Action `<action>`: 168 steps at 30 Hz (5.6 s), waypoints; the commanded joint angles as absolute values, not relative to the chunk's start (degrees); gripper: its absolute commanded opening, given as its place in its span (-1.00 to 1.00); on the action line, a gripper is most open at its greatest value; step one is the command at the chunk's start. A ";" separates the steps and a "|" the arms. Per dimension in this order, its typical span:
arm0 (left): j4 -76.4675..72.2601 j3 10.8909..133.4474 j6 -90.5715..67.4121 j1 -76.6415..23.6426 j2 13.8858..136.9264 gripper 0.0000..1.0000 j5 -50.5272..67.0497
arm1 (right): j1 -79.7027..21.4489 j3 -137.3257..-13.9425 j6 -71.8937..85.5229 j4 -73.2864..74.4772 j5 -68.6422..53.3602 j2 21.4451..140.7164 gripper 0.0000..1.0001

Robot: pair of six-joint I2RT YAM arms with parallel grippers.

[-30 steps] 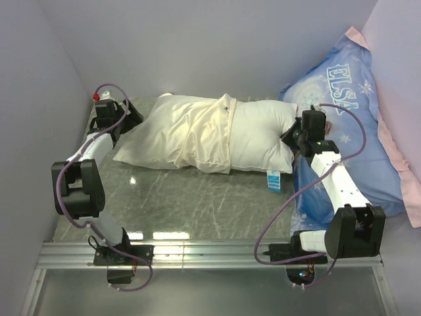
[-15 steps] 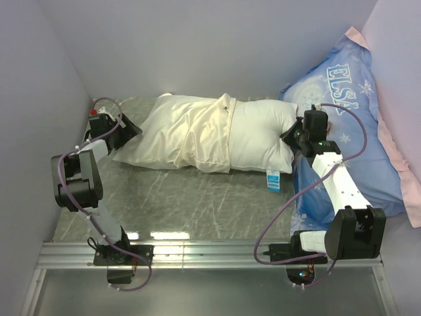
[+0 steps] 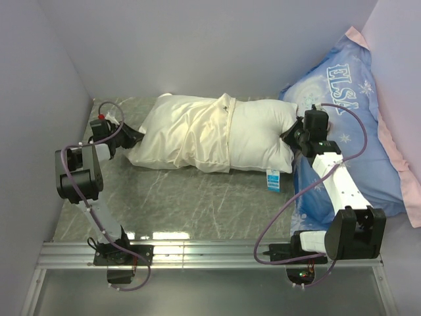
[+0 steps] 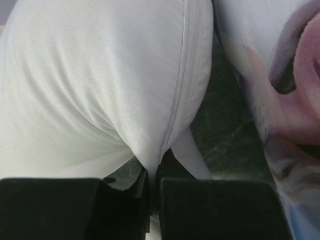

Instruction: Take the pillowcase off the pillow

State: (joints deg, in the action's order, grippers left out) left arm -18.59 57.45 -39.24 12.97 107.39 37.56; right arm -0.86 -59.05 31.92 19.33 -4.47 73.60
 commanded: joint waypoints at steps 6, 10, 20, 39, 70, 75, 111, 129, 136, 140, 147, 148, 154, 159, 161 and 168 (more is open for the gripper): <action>-12.78 62.04 -41.48 13.27 104.34 -0.99 28.72 | -0.53 -65.38 33.05 16.87 -5.19 70.49 -1.00; -3.62 66.17 -41.31 13.62 97.67 -0.99 13.74 | -0.35 -72.22 33.22 20.55 -3.43 69.96 -1.00; 6.06 70.14 -40.87 14.68 89.39 -0.99 -10.01 | 8.08 -77.96 38.58 22.86 -2.90 65.22 -1.00; 4.13 66.45 -40.43 20.12 82.88 -0.99 -16.79 | 28.02 -93.51 46.05 28.48 -12.83 67.76 -1.00; 5.98 69.26 -40.96 23.12 82.35 -0.99 -18.90 | 43.42 -104.06 54.31 27.08 -24.51 75.15 -1.00; 4.31 69.43 -40.87 23.20 80.43 -0.99 -17.14 | 39.39 -102.84 51.96 25.84 -25.23 73.84 -1.00; -6.40 50.11 -36.83 -10.89 78.65 0.62 3.51 | 18.28 -93.16 45.26 23.02 -14.68 68.91 -1.00; 2.81 45.97 -54.92 -16.61 82.71 0.72 -28.65 | 18.28 -92.37 44.83 22.94 -14.77 67.24 -1.00; 6.41 50.44 -63.87 -18.98 87.53 0.81 -31.02 | 18.28 -92.46 44.56 23.29 -14.85 67.32 -1.00; 9.75 52.03 -68.02 -19.07 91.66 0.78 -31.90 | 18.28 -92.20 44.39 23.20 -15.03 67.41 -1.00; 8.52 53.61 -68.90 -19.07 94.74 0.65 -32.25 | 18.28 -92.20 44.03 23.29 -15.38 67.41 -1.00; 8.53 53.96 -68.82 -19.07 95.18 0.37 -32.43 | 18.37 -92.02 44.03 23.29 -15.38 67.41 -1.00; 10.80 58.97 -68.03 -18.02 99.14 -0.99 -32.17 | 18.81 -94.03 43.77 24.34 -15.64 67.59 -1.00; 12.04 61.34 -64.44 -9.07 94.75 -0.99 -30.42 | 23.27 -97.99 44.38 26.62 -18.79 68.11 -1.00; 13.09 62.22 -63.37 -3.20 92.64 -0.99 -28.75 | 24.78 -100.19 45.17 27.16 -19.95 68.73 -1.00; 14.85 66.17 -60.30 7.55 90.44 -0.99 -27.86 | 29.79 -107.31 46.32 31.19 -22.67 70.57 -1.00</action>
